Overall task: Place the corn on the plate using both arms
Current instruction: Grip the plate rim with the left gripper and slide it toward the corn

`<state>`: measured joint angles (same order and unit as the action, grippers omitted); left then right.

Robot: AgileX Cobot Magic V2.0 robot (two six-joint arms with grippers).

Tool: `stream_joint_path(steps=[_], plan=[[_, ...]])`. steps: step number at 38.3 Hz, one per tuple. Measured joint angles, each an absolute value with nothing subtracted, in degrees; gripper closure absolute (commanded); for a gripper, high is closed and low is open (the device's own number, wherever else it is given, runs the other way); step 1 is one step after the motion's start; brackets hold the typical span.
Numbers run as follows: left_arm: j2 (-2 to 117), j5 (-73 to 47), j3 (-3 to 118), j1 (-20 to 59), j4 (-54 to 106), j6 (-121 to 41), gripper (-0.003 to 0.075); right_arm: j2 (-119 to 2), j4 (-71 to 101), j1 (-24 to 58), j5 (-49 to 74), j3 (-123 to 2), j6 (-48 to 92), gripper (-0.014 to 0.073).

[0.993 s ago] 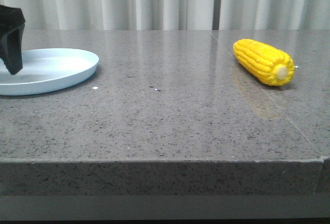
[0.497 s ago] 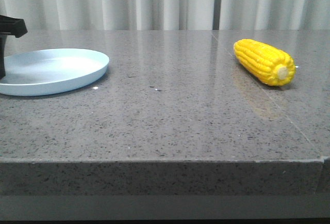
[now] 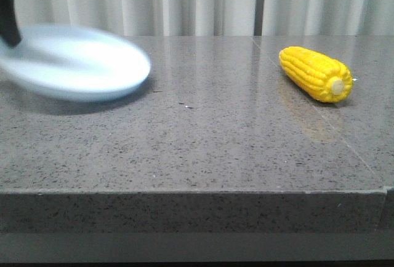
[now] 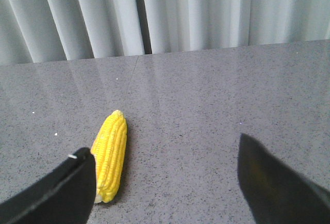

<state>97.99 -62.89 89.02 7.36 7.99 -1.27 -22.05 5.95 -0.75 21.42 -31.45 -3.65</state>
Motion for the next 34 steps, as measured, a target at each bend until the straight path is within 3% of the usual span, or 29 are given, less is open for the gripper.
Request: stream_joint_path(steps=[9, 24, 28, 34], plan=[[98.76, -64.31, 96.47, 13.67, 17.08, -1.51, 0.0741, -22.05, 5.95, -0.75, 21.42, -31.45, -3.65, 0.0001], [108.98, -61.20, 96.88, 20.26, 19.74, -1.62, 0.0736, -22.05, 5.95, -0.75, 21.42, -31.45, -3.65, 0.0001], [110.47, -61.12, 96.88, 20.26, 19.17, -1.62, 0.0679, -22.05, 5.95, -0.75, 21.42, -31.45, -3.65, 0.0001], [110.91, -60.92, 96.88, 20.26, 18.43, -1.62, 0.0497, -22.05, 5.95, -0.75, 21.42, -31.45, -3.65, 0.0001]])
